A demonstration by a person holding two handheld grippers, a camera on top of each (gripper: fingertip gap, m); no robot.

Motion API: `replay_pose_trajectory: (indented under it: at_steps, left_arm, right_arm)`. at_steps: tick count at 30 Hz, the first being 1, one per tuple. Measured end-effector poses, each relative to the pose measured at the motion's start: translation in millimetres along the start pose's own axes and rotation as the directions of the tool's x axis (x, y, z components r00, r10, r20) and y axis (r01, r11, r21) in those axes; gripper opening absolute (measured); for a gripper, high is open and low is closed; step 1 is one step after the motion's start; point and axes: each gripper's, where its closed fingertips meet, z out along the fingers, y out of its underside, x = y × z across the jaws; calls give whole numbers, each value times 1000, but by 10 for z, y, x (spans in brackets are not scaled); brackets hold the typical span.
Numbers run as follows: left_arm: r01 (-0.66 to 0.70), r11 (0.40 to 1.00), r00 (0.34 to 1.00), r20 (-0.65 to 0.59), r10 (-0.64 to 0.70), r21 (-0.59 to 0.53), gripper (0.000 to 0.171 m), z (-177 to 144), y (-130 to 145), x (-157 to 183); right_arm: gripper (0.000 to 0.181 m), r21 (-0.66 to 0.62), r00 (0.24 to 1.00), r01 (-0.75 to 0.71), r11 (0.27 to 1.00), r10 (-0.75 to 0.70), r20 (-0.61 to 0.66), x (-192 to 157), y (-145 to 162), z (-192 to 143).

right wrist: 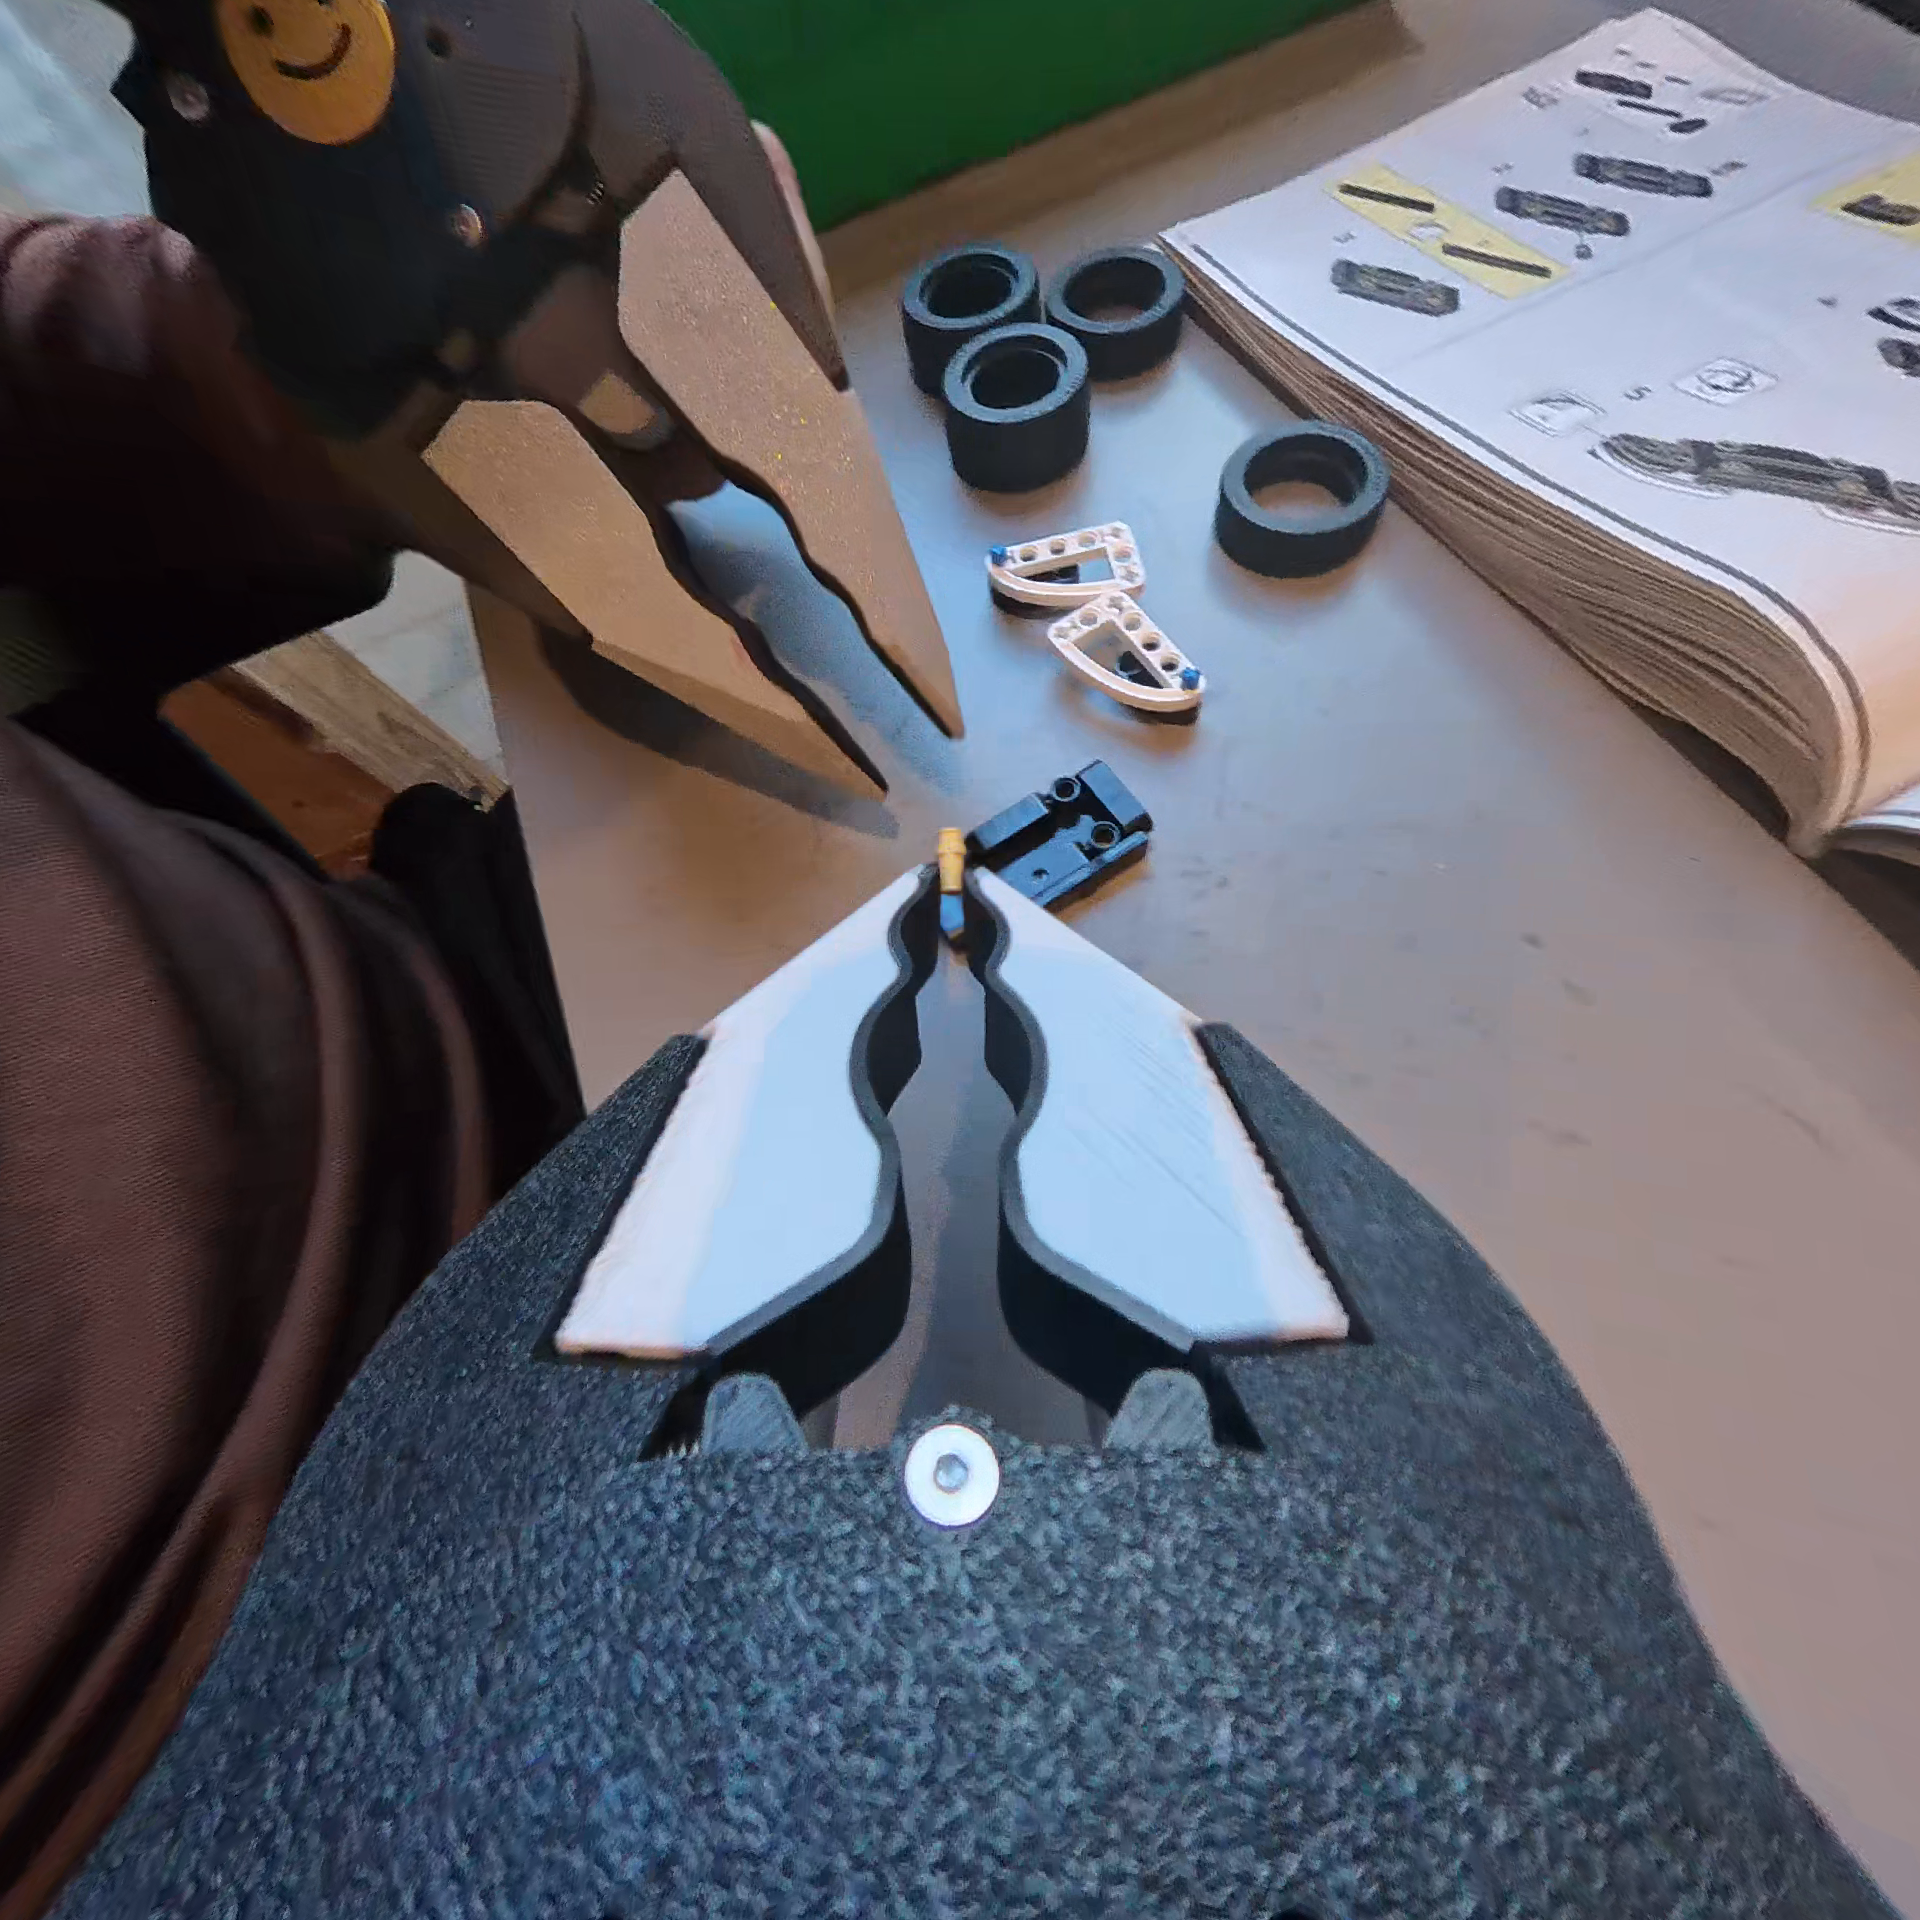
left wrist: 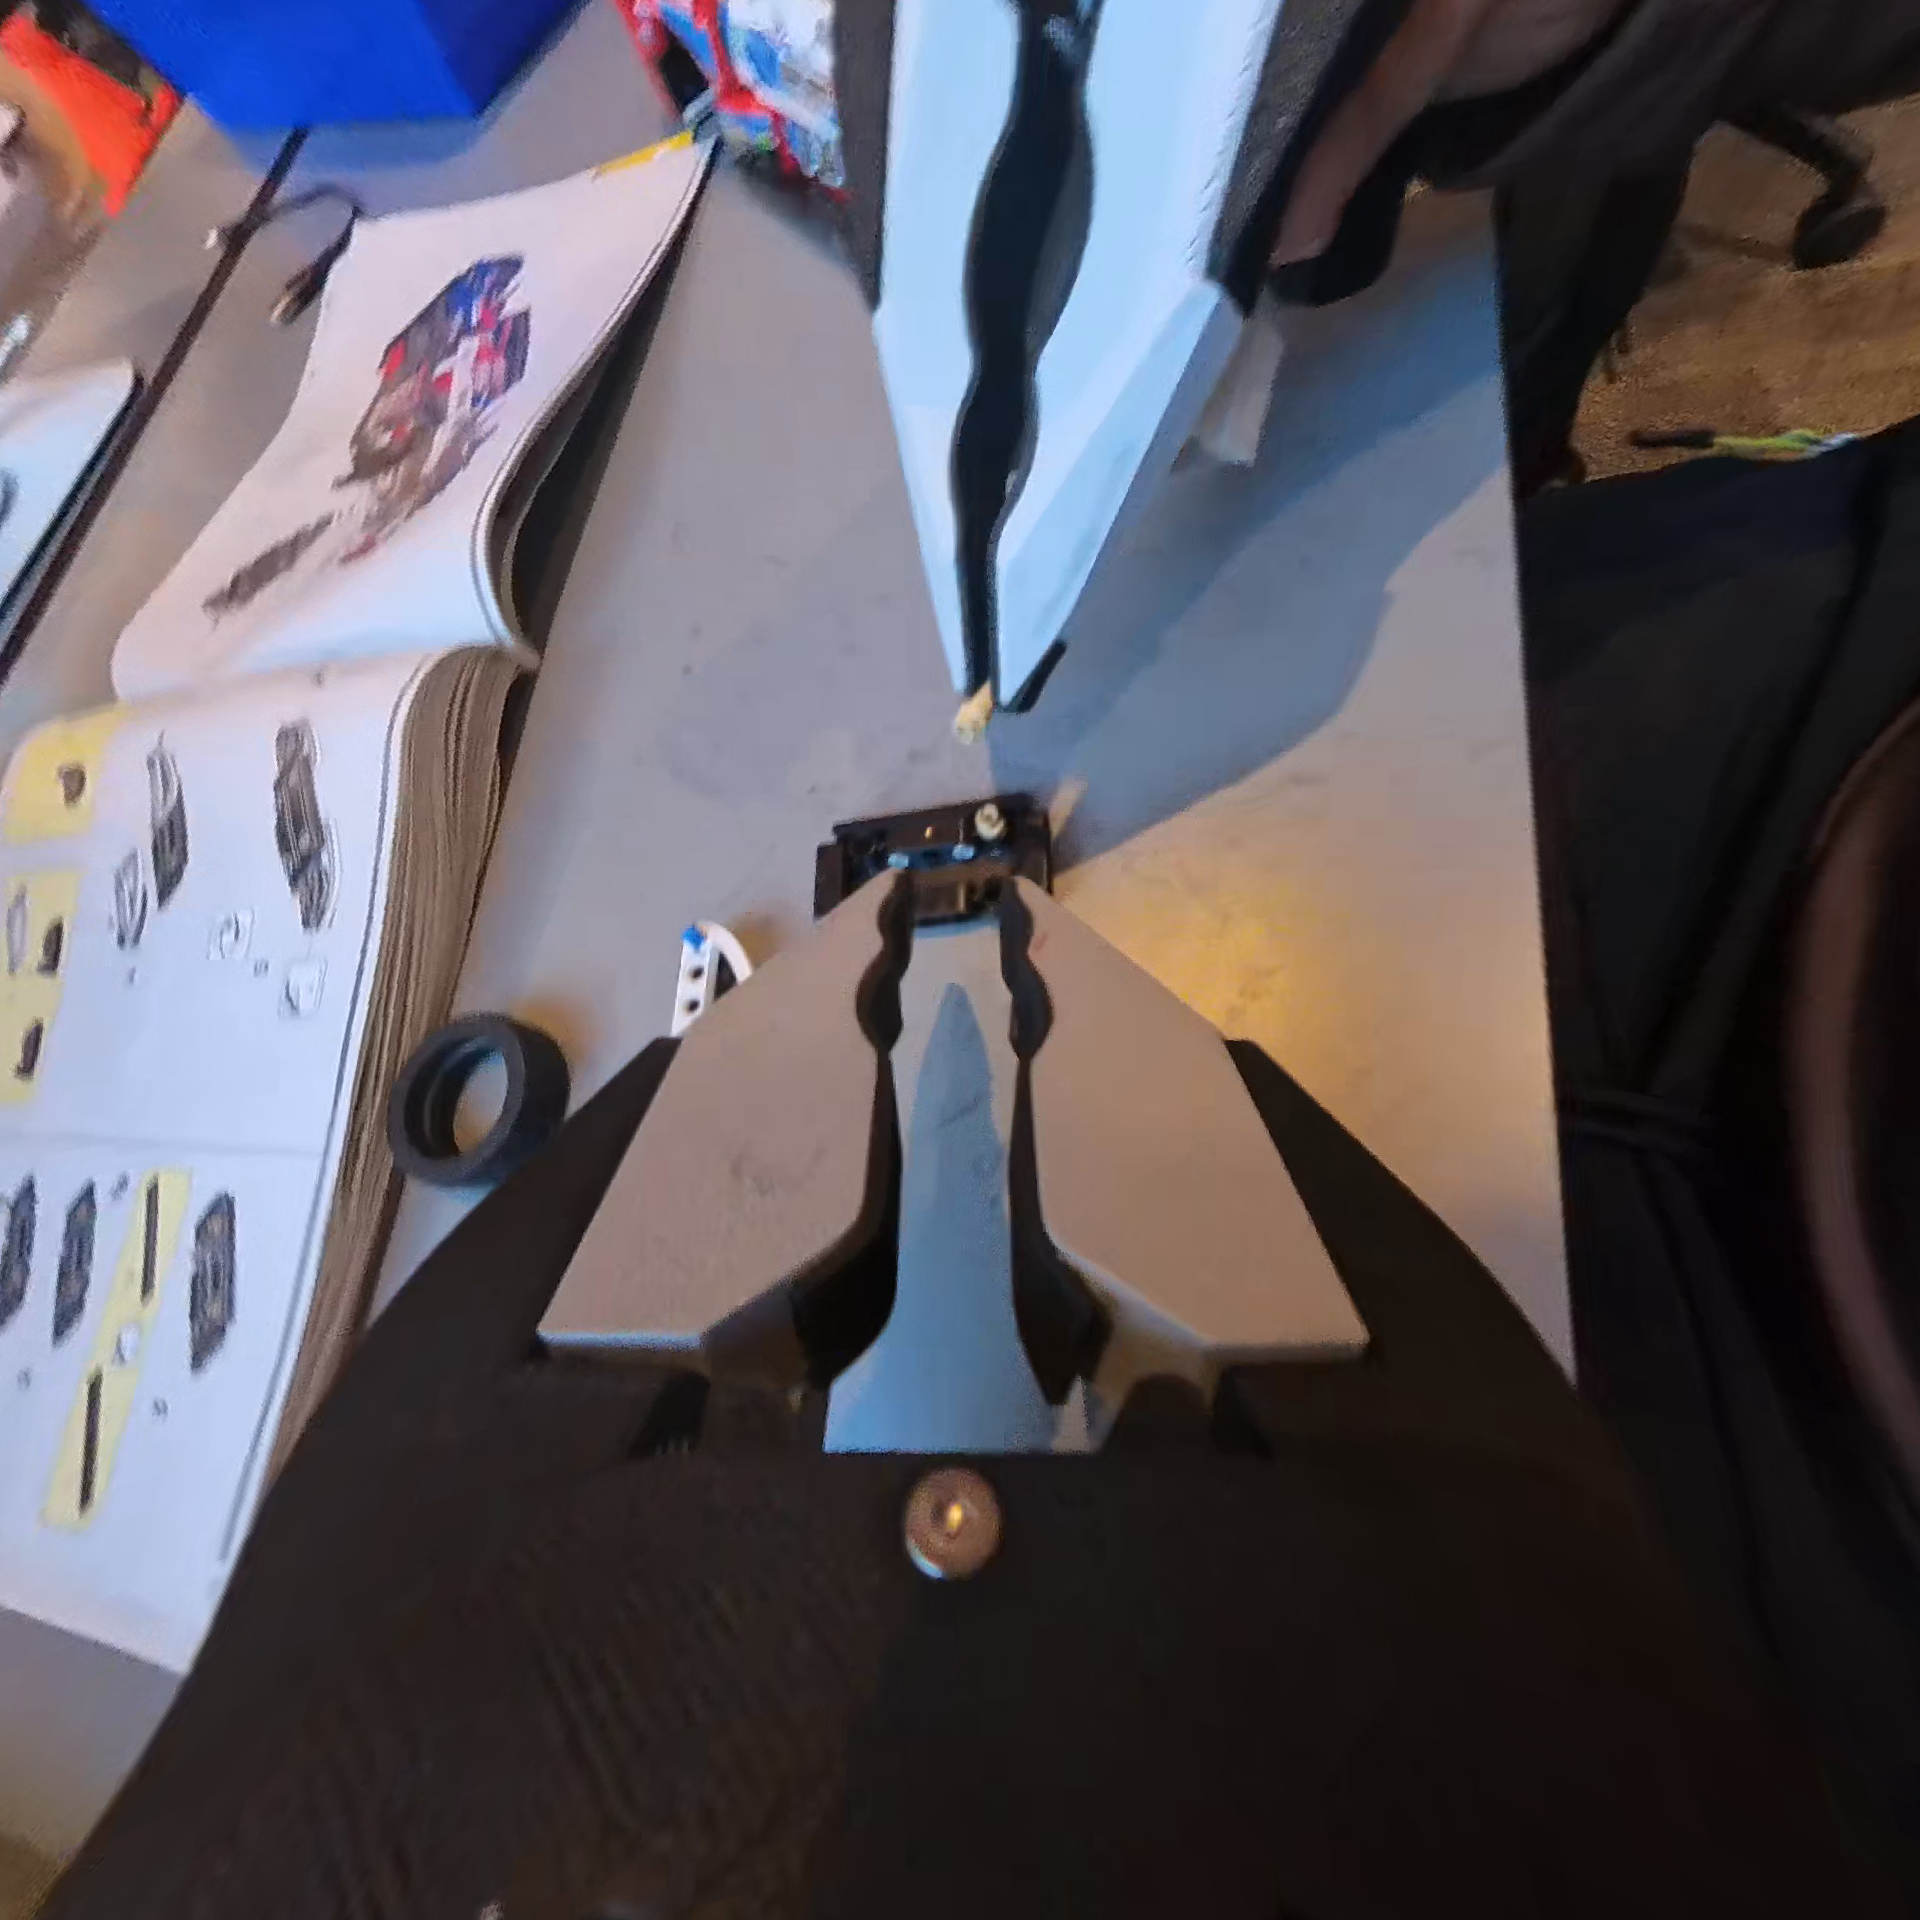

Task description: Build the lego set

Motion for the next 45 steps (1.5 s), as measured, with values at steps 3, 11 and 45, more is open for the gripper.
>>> replay_pose_trajectory:
  at_steps: [3,11,45]
  left_arm:
    - [-25,1000,1000,-16,25,15,12,43,-105,25]
    - [117,992,993,2,-117,-52,24,-28,294,-44]
    - [300,946,951,-111,-287,123,11,41,-167,-176]
  right_arm:
    - [3,9,1000,16,1000,-16,12,-43,-8,6]
    - [4,-88,992,-46,995,35,-125,213,268,34]
    - [3,95,939,255,962,-223,-262,191,-108,9]
